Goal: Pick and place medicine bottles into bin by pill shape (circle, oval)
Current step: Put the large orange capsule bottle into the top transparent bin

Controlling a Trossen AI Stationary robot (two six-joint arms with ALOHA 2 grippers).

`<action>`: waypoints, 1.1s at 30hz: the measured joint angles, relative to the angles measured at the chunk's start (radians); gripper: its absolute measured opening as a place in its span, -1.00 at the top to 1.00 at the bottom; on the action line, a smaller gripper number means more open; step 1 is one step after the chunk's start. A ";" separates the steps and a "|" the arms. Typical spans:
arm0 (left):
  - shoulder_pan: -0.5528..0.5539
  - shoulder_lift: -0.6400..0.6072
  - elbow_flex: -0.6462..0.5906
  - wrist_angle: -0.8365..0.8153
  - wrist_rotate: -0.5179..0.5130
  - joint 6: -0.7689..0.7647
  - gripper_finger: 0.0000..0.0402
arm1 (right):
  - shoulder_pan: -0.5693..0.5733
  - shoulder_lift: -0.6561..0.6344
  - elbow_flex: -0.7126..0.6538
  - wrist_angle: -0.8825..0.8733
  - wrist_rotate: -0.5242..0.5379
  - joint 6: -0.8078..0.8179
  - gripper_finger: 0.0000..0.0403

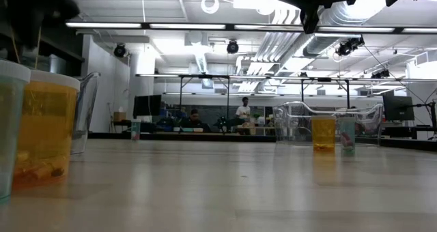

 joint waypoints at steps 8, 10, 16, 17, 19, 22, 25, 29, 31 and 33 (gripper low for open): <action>0.199 -0.188 0.189 0.094 -0.376 0.129 0.17 | 0.000 0.000 0.000 0.000 0.026 -0.003 1.00; 0.272 -0.236 0.186 0.192 -0.421 0.197 0.17 | 0.000 0.000 0.000 0.001 0.043 -0.003 1.00; 0.428 -0.379 0.017 0.587 -0.337 0.326 0.22 | 0.000 0.000 0.000 0.007 0.045 -0.003 1.00; 0.444 -0.404 -0.034 0.658 -0.307 0.326 0.24 | 0.000 0.000 0.000 0.007 0.045 -0.008 1.00; 0.467 -0.444 -0.142 0.782 -0.261 0.315 0.27 | 0.000 0.000 0.000 0.007 0.045 -0.027 1.00; 0.480 -0.474 -0.296 0.960 -0.212 0.269 0.35 | 0.000 0.000 0.000 0.007 0.047 -0.043 1.00; 0.482 -0.479 -0.401 1.105 -0.176 0.246 0.43 | 0.000 0.000 0.000 0.007 0.047 -0.052 1.00; 0.482 -0.479 -0.437 1.167 -0.171 0.242 0.55 | 0.000 0.000 0.000 0.007 0.047 -0.050 1.00; 0.482 -0.479 -0.437 1.167 -0.173 0.265 0.61 | 0.000 0.000 0.000 0.007 0.047 -0.046 1.00; 0.483 -0.479 -0.437 1.167 -0.176 0.273 0.65 | 0.000 0.000 0.000 0.007 0.047 -0.046 1.00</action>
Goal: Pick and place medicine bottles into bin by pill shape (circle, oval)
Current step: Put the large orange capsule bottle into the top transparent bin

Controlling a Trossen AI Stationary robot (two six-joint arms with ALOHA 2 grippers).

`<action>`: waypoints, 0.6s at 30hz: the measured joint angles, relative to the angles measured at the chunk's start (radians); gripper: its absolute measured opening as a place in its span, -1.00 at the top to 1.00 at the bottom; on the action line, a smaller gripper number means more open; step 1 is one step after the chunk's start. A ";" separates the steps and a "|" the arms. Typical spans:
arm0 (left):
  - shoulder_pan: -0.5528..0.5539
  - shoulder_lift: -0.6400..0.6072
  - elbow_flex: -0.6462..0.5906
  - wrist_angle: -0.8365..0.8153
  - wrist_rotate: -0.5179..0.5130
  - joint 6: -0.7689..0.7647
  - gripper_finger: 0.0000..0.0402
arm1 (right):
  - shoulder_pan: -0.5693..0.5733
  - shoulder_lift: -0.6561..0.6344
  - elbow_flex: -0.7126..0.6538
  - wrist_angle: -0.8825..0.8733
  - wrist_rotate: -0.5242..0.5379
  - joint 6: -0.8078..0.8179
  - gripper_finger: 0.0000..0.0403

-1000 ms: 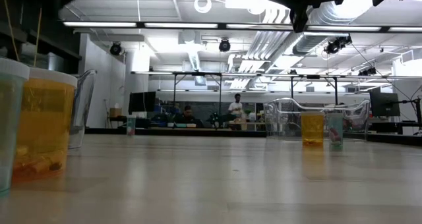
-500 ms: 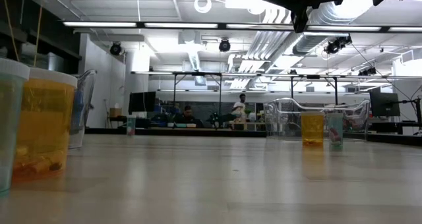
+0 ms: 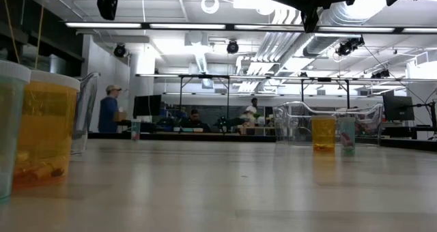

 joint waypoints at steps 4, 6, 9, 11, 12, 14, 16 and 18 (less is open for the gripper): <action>0.000 0.000 0.000 0.000 0.000 -0.001 0.69 | 0.000 0.000 0.000 -0.002 0.017 0.028 0.99; 0.000 0.000 0.000 0.000 0.000 -0.007 0.69 | -0.008 0.000 0.010 -0.049 0.024 0.094 0.94; 0.000 0.000 0.000 0.000 0.000 -0.016 0.69 | -0.034 0.000 0.074 -0.228 0.032 0.142 0.74; 0.000 0.000 0.000 0.000 0.000 -0.016 0.69 | -0.046 0.011 0.145 -0.380 0.060 0.148 0.54; 0.000 0.000 0.000 0.000 -0.002 -0.016 0.69 | -0.052 0.021 0.182 -0.457 0.078 0.158 0.43; 0.000 0.000 0.000 0.000 -0.008 -0.016 0.69 | -0.064 0.050 0.262 -0.628 0.101 0.192 0.20; 0.000 0.000 0.000 -0.001 -0.008 -0.016 0.69 | -0.079 0.095 0.337 -0.793 0.100 0.235 0.00; 0.000 0.000 0.000 -0.001 -0.008 -0.016 0.69 | -0.091 0.150 0.385 -0.957 0.093 0.299 -0.16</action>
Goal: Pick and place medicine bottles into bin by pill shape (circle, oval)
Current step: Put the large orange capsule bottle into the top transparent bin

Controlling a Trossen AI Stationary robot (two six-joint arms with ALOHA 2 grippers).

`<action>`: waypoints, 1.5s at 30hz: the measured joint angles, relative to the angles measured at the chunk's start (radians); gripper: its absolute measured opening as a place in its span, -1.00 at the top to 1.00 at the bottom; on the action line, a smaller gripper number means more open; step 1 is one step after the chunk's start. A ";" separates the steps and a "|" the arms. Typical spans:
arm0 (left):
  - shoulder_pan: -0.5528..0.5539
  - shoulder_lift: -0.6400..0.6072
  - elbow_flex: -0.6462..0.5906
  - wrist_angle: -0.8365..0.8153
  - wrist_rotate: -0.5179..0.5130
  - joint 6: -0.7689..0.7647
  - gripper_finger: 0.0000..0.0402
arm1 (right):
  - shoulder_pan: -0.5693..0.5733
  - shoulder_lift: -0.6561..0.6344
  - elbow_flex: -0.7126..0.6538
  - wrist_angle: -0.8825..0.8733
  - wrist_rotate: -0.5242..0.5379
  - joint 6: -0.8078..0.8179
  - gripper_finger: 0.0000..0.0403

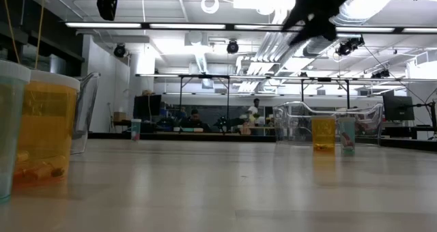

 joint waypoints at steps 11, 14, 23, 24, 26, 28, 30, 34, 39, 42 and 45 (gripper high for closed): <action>0.000 0.000 0.000 -0.002 -0.018 0.007 0.69 | -0.014 0.263 0.022 -0.197 -0.009 0.194 -0.33; 0.000 0.000 0.000 -0.002 -0.019 0.007 0.69 | -0.014 0.310 0.022 -0.215 0.011 0.251 -0.33; 0.000 0.000 0.000 -0.003 -0.019 0.007 0.69 | -0.041 0.354 0.022 -0.268 0.036 0.333 -0.33; 0.000 0.000 0.000 -0.003 -0.018 0.007 0.69 | -0.046 0.354 0.022 -0.286 0.036 0.339 -0.33; 0.000 0.000 0.000 -0.003 -0.018 0.007 0.69 | -0.054 0.354 0.022 -0.307 0.030 0.347 -0.33; 0.000 0.000 0.000 -0.002 -0.018 0.007 0.69 | -0.063 0.357 0.022 -0.305 0.020 0.348 -0.33; 0.000 0.000 0.000 -0.002 -0.018 0.007 0.69 | -0.072 0.357 0.021 -0.291 -0.004 0.346 -0.33; 0.000 0.000 0.000 -0.002 -0.019 0.007 0.69 | -0.084 0.369 0.021 -0.263 -0.047 0.334 -0.33; 0.000 0.000 0.000 -0.002 -0.019 0.007 0.69 | -0.085 0.411 0.021 -0.271 -0.053 0.336 -0.33; 0.000 0.000 0.000 -0.002 -0.021 0.008 0.69 | -0.085 0.434 0.021 -0.262 -0.062 0.339 -0.33; 0.000 0.000 0.000 -0.001 -0.022 0.018 0.69 | -0.085 0.446 0.021 -0.258 -0.062 0.339 -0.33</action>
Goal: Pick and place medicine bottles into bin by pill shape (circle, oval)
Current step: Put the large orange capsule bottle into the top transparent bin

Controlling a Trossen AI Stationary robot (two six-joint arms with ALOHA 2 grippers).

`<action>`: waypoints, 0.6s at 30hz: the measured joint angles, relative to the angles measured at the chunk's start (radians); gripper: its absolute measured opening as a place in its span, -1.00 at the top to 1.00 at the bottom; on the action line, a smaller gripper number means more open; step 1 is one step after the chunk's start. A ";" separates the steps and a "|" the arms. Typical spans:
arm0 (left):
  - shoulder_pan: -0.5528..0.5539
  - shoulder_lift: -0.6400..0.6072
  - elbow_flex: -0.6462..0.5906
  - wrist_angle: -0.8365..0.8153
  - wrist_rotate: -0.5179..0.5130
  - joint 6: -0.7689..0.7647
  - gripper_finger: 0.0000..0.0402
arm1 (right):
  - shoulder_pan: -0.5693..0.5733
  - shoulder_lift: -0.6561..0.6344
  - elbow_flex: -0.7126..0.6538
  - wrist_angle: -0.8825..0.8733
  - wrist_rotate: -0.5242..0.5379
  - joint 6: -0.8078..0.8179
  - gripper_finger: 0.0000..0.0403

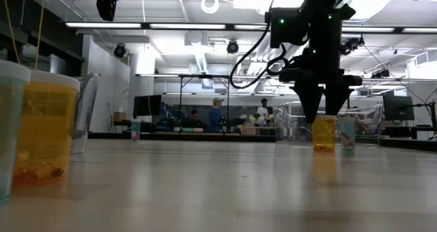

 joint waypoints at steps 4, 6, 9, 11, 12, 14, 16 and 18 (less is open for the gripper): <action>0.000 0.000 0.000 0.001 -0.003 0.008 0.69 | 0.000 0.002 0.000 -0.002 -0.001 -0.002 -0.33; 0.000 0.000 0.000 0.001 -0.016 0.008 0.69 | 0.000 0.002 0.000 -0.011 -0.001 -0.005 -0.30; 0.000 0.000 0.000 0.001 -0.026 0.009 0.69 | 0.000 0.002 0.000 -0.011 -0.002 -0.008 -0.22; 0.000 0.000 0.000 0.001 -0.035 0.009 0.69 | 0.000 0.002 0.000 -0.013 -0.002 -0.010 -0.14; 0.000 0.000 0.000 0.001 -0.038 0.008 0.69 | 0.000 0.002 0.000 -0.013 -0.002 -0.012 -0.11; 0.000 0.000 0.000 0.001 -0.039 0.008 0.69 | 0.000 0.002 0.000 -0.013 -0.002 -0.027 -0.04; 0.000 -0.001 0.000 0.001 -0.039 0.008 0.69 | 0.000 -0.005 0.000 -0.016 -0.003 -0.046 0.02; 0.000 -0.006 0.000 0.001 -0.039 -0.002 0.69 | 0.000 -0.025 0.000 -0.020 -0.004 -0.066 0.05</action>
